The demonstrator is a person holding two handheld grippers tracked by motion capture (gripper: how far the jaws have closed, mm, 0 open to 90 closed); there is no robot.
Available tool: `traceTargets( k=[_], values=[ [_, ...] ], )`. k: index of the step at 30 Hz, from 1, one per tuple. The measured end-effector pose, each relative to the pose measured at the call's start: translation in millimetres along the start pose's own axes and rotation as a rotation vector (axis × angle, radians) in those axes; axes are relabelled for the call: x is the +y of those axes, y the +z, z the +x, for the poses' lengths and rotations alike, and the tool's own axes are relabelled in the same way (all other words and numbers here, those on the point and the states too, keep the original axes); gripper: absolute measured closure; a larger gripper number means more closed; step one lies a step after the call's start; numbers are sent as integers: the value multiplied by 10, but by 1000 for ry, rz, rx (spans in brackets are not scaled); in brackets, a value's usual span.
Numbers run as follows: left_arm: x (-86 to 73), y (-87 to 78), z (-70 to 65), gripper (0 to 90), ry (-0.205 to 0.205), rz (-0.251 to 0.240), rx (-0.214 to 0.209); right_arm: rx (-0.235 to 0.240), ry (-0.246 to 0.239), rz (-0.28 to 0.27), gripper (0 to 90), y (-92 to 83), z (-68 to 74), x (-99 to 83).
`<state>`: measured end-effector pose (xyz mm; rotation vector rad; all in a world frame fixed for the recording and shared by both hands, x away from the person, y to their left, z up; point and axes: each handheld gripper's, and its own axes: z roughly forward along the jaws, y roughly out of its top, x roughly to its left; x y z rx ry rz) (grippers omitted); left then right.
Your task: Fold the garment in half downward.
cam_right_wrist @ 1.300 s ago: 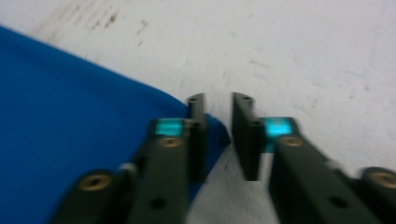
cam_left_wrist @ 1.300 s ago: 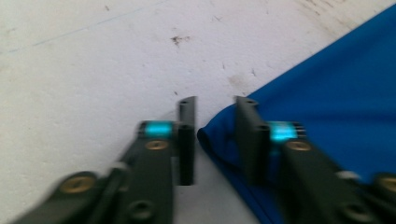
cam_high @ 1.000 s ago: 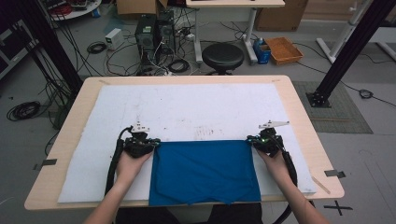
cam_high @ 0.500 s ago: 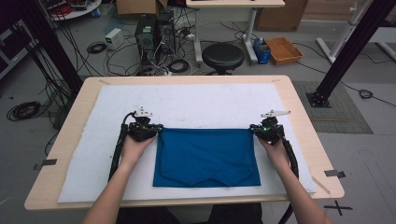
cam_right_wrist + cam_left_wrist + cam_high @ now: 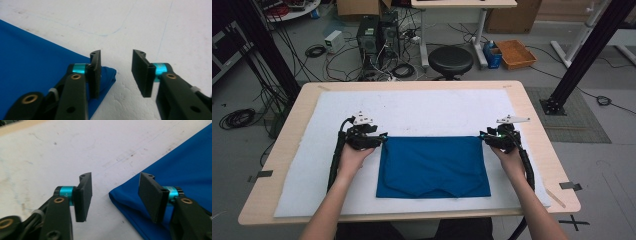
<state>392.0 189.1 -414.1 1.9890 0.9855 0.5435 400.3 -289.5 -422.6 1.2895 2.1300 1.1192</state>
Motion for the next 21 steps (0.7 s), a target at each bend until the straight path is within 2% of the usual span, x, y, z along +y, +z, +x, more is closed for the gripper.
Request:
traceTargets(
  k=[3, 6, 8, 10, 14, 16, 19, 21],
  values=[
    [-20, -171, -40, 407, 23, -20, -12, 21, 7, -18, 473, -113, -2, 1],
    [-77, -327, -77, 401, 38, -34, -55, 26, -3, -42, 435, -248, 6, -9],
    [-122, -415, -111, 401, 82, -26, -73, 36, -8, -57, 428, -330, 15, -17],
    [-175, -496, -137, 401, 105, -35, -75, 43, -21, -68, 423, -390, 25, -27],
    [-269, -605, -123, 401, 98, -100, -89, 37, -32, -76, 416, -434, 29, -40],
    [-305, -645, -100, 401, 95, -139, -76, 31, -27, -77, 415, -447, 23, -43],
    [-369, -700, -45, 401, 69, -210, -106, 31, -21, -91, 415, -474, -10, -45],
    [-403, -724, -29, 401, 71, -224, -107, 31, -15, -107, 415, -495, -39, -40]
  ],
)
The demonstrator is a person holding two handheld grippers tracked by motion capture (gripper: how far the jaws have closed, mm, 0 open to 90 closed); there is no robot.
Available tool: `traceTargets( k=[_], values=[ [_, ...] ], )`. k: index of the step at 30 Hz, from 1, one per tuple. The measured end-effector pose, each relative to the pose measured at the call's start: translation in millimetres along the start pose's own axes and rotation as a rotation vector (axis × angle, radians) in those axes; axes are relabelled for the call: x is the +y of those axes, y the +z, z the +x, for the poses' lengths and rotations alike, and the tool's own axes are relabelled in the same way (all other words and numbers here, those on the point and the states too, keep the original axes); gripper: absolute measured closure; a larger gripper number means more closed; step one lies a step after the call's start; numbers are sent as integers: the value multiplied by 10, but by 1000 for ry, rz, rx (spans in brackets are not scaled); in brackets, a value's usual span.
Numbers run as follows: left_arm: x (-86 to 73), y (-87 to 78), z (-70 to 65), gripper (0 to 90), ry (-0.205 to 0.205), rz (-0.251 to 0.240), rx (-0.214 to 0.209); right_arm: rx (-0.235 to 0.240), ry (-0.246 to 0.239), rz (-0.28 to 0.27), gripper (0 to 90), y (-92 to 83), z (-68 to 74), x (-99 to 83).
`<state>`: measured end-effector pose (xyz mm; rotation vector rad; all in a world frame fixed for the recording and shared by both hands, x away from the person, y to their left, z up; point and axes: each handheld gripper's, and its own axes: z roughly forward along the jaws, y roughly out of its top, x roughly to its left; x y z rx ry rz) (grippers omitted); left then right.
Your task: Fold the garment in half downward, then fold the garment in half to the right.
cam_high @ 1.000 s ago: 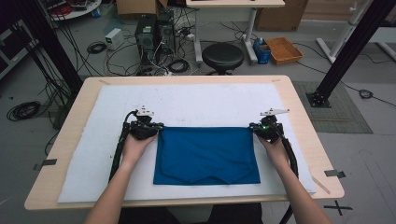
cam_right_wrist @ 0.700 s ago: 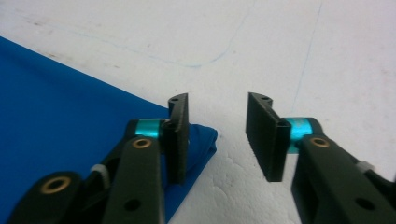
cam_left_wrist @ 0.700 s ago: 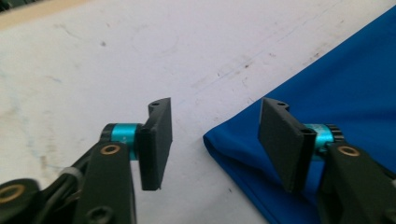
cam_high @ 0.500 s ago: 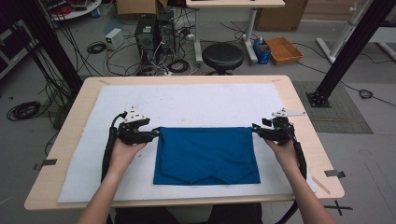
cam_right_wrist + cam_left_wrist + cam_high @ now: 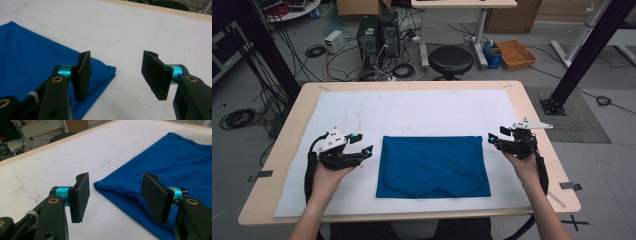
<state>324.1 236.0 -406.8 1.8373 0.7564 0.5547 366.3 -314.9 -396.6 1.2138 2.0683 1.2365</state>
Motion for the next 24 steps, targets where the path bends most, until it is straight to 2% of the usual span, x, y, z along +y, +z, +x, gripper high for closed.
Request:
traceTargets(
  k=[1, 4, 6, 8, 12, 15, 19, 21, 24],
  values=[
    [-6, -10, -4, 401, 16, 4, 4, 0, 9, -7, 414, -9, -13, 4],
    [2, -23, -29, 401, -21, -3, -7, 2, 30, -16, 413, -29, -45, 4],
    [40, -25, -61, 397, -16, 22, -3, 2, 31, -16, 414, -31, -45, 6],
    [80, -14, -94, 343, -24, 37, -3, 7, 27, -16, 413, -29, -29, 19],
    [130, 16, -179, 336, -18, 84, -27, 23, -8, -35, 412, -31, 49, 90],
    [137, 12, -259, 336, -47, 79, -59, 48, -36, -38, 419, -27, 116, 170],
    [127, 14, -381, 334, -43, 109, -93, 78, -58, -43, 417, 5, 192, 263],
    [105, 1, -438, 334, -63, 110, -95, 87, -70, -42, 416, 39, 227, 304],
    [55, -47, -542, 334, -86, 107, -65, 97, -86, -35, 416, 83, 293, 360]
  ],
)
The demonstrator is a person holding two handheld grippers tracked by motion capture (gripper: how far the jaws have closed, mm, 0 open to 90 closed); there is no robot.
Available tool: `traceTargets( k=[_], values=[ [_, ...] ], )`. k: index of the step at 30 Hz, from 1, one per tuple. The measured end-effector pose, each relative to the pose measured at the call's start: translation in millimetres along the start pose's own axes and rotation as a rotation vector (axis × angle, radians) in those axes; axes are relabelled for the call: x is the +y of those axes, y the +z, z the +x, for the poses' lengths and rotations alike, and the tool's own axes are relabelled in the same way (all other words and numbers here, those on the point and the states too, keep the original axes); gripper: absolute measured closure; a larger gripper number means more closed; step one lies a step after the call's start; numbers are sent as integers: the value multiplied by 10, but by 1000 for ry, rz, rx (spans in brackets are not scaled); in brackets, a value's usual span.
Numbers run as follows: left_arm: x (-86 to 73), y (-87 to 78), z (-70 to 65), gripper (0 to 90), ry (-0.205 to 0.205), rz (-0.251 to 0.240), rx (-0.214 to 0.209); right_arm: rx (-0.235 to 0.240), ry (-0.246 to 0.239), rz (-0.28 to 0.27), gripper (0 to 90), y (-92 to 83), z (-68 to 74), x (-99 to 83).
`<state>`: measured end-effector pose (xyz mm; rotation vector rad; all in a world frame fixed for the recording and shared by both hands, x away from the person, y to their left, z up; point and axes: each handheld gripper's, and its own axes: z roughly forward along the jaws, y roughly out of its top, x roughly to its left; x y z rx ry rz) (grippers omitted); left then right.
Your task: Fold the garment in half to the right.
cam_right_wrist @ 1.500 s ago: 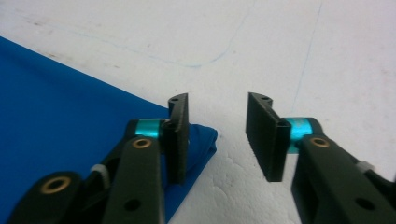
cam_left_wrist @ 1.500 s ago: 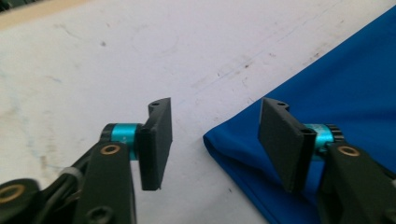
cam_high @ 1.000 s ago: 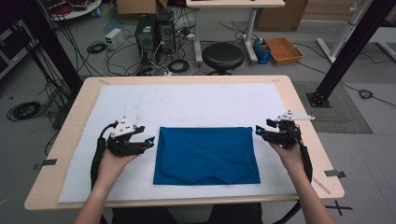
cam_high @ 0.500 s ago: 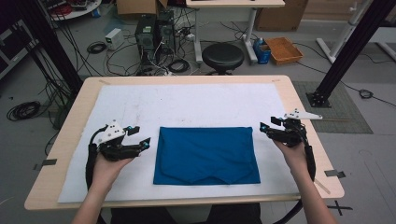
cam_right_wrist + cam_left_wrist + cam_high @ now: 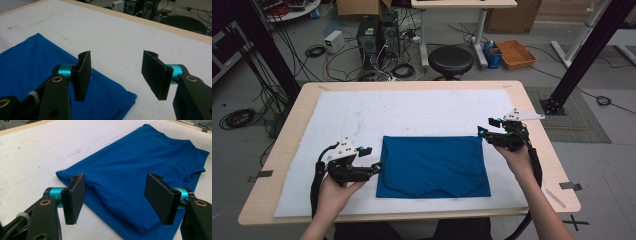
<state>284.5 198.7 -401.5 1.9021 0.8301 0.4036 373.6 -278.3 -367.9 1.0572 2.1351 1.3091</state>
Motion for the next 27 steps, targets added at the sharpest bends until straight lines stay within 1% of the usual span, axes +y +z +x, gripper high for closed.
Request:
traceTargets(
  k=[2, 5, 6, 7, 8, 10, 11, 12, 13, 14, 15, 17, 20, 21, 23, 24, 26, 27],
  values=[
    [-65, -19, -67, 361, -41, 8, 16, 9, -13, -3, 416, 38, 53, 37],
    [-188, -23, -168, 394, -119, 26, 66, 15, -32, -2, 417, 85, 119, 77],
    [-228, -21, -195, 399, -141, 27, 73, 19, -36, 1, 417, 101, 139, 93],
    [-266, -17, -224, 429, -165, 29, 81, 19, -39, 1, 417, 117, 159, 110],
    [-297, -6, -253, 450, -188, 39, 97, 22, -44, 1, 418, 134, 179, 128],
    [-340, 20, -297, 463, -221, 69, 126, 29, -49, -3, 418, 169, 214, 169],
    [-363, 33, -314, 495, -239, 80, 145, 34, -51, -5, 418, 185, 236, 193],
    [-382, 46, -319, 505, -263, 90, 151, 38, -55, -8, 418, 201, 260, 218],
    [-398, 59, -320, 512, -289, 94, 146, 42, -61, -10, 418, 217, 287, 244],
    [-409, 67, -321, 538, -299, 94, 150, 48, -64, -11, 418, 235, 317, 270],
    [-410, 70, -327, 540, -314, 85, 157, 54, -70, -15, 419, 252, 343, 290],
    [-405, 86, -332, 562, -318, 85, 180, 65, -78, -6, 419, 297, 397, 329],
    [-425, 147, -333, 561, -339, 129, 211, 82, -92, -6, 422, 366, 476, 365],
    [-437, 170, -335, 554, -349, 138, 215, 88, -99, -4, 422, 389, 499, 374],
    [-462, 208, -352, 533, -354, 152, 217, 96, -107, 4, 421, 428, 545, 387],
    [-467, 212, -367, 526, -350, 142, 226, 101, -112, 5, 422, 446, 562, 394],
    [-462, 228, -394, 524, -352, 140, 238, 104, -113, 9, 422, 481, 591, 406],
    [-463, 232, -400, 524, -358, 134, 230, 107, -116, 9, 422, 501, 603, 414]
  ],
)
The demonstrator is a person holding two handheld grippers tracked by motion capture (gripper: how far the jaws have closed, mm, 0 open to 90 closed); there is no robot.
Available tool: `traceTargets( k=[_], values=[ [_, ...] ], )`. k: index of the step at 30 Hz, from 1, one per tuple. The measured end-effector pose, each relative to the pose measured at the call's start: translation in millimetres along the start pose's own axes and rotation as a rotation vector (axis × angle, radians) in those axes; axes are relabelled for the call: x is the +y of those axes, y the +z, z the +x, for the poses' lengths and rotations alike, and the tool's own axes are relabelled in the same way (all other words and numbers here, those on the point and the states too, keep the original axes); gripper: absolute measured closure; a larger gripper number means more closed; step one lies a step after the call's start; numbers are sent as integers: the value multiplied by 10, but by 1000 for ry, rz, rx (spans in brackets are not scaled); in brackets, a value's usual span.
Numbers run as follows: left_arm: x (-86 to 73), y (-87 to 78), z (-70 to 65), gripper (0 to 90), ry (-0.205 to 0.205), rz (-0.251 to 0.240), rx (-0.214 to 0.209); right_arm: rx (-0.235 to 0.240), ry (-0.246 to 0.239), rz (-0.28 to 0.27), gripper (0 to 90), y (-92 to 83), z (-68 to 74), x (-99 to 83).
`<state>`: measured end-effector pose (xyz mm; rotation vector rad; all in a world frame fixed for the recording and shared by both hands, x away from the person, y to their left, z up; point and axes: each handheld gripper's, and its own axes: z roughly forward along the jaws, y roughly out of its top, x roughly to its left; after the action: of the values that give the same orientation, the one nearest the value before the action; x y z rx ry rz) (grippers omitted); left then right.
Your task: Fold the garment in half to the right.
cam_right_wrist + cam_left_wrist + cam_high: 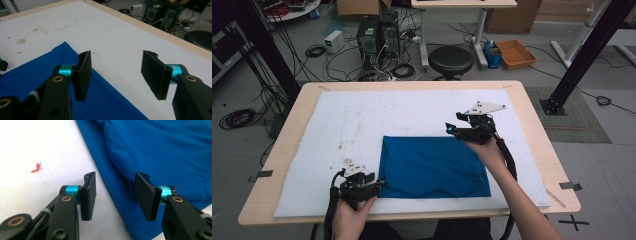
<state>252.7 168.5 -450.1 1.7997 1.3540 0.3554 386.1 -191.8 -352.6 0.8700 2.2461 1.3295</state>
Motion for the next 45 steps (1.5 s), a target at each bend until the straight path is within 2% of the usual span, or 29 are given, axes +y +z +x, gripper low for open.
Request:
traceTargets(
  k=[5, 12, 14, 17, 20, 23, 26, 30, 37, 41, 43, 45],
  values=[
    [-7, 32, -70, 524, 5, -2, 1, 16, -11, 2, 422, 122, 85, 55],
    [-21, 0, 0, 524, -77, -33, -50, 35, -59, 24, 423, 312, 269, 125],
    [-40, -10, 30, 524, -112, -40, -76, 43, -68, 28, 423, 350, 302, 129],
    [-59, 7, 30, 500, -124, -40, -94, 43, -71, 36, 423, 392, 335, 136],
    [-58, 28, -5, 495, -98, -44, -77, 48, -69, 36, 423, 424, 363, 148],
    [-67, 32, -44, 518, -46, -46, -39, 61, -67, 40, 439, 484, 393, 159],
    [-69, 31, -60, 581, -35, -45, -7, 93, -73, 55, 525, 607, 419, 167],
    [-75, 29, -89, 620, -19, -49, 20, 149, -38, 92, 564, 856, 469, 165],
    [-80, 43, -116, 656, 7, -49, 32, 203, -46, 174, 597, 1360, 677, 235],
    [-77, 50, -106, 697, 2, -52, 30, 221, 3, 224, 618, 1640, 767, 278],
    [-70, 51, -93, 713, 8, -45, 26, 203, 12, 263, 636, 1772, 813, 289],
    [-69, 55, -96, 718, 0, -49, 26, 205, 17, 276, 642, 1877, 862, 295]
  ],
)
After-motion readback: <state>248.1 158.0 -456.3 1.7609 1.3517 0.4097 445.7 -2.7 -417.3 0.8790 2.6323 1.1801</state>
